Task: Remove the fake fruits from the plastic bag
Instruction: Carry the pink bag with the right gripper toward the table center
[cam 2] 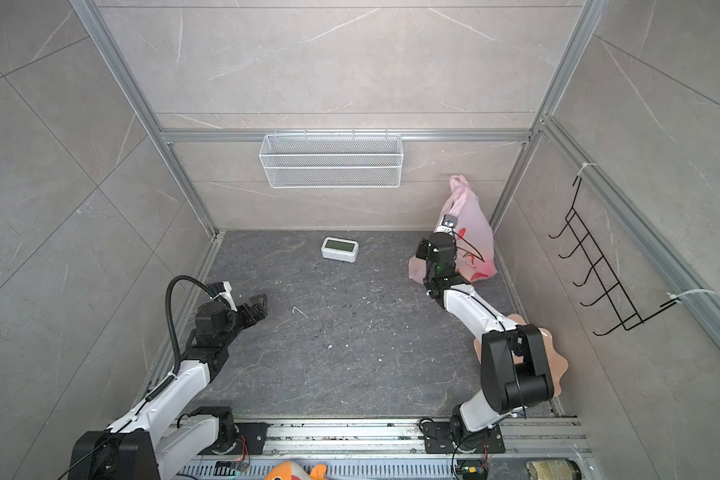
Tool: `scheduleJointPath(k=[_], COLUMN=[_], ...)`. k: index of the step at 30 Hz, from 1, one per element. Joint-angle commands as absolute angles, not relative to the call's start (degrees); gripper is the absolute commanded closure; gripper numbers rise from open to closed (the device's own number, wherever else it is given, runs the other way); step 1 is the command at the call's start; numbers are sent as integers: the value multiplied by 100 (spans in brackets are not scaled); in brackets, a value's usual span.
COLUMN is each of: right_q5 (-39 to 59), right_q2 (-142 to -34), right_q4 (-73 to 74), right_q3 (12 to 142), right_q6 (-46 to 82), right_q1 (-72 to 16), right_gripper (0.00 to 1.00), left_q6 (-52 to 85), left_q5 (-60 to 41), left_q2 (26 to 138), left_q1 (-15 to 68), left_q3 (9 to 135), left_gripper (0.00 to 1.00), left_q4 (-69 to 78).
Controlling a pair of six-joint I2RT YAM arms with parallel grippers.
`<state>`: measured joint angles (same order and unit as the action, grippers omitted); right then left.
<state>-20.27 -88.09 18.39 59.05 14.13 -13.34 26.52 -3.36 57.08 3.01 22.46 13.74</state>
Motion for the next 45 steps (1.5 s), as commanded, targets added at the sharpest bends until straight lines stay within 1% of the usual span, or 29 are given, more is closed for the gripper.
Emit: scheduleJointPath(k=[1,7,12,17,24,28,32,34,35,37,39,40,42,45], right_q5=[-2173,-2369,-2735,-3334,-3653,-3572,-3661,-3714,-3710,-3697,-3615,-3568,-3435,-3323], right_q2=[-8373,-7754,-7594,-7766,-8242,-8676,-9029,-9005,-8933,-8666,-8320,-8109,-7699,-7053], right_q4=[1365,686,149,-264,-549,-520,-581,-633,-639,-625,-591,-591,-638,-823], right_q3=[5686,5476,5490,5653,6124,6461,6722,6735,6699,6565,6376,6272,6049,5733], right_q6=[1400,1412,1333,1274,1473,1567,1600,1609,1596,1527,1402,1344,1246,1178], right_q1=[-1792,-2827,-3781,-4831,-6142,-6733,-7024,-7074,-7083,-7093,-7100,-7101,-7101,-7103], right_gripper=[100,100,100,100,100,100,99,84,77,54,36,28,19,9], left_q6=[2575,2718,2942,3353,3688,3699,3683,3617,3569,3390,3251,3186,3085,3003], left_q5=[-308,-220,-301,-448,-415,-342,-308,-339,-402,-558,-607,-602,-522,-151], left_q2=[5703,5774,5850,5855,5854,5744,5626,5624,5644,5787,5886,5897,5932,6057], left_q1=[325,330,335,368,532,639,668,685,699,729,806,870,1073,1708], left_q3=[2324,2493,2707,2947,3614,4078,4587,4927,5093,5602,6067,6303,6756,7453], left_gripper=[0,0,1,1,2,2,2,3,4,7,7,7,7,7], left_q4=[1543,1200,829,271,-936,-1529,-2133,-2519,-2689,-3227,-3688,-3883,-4243,-4719])
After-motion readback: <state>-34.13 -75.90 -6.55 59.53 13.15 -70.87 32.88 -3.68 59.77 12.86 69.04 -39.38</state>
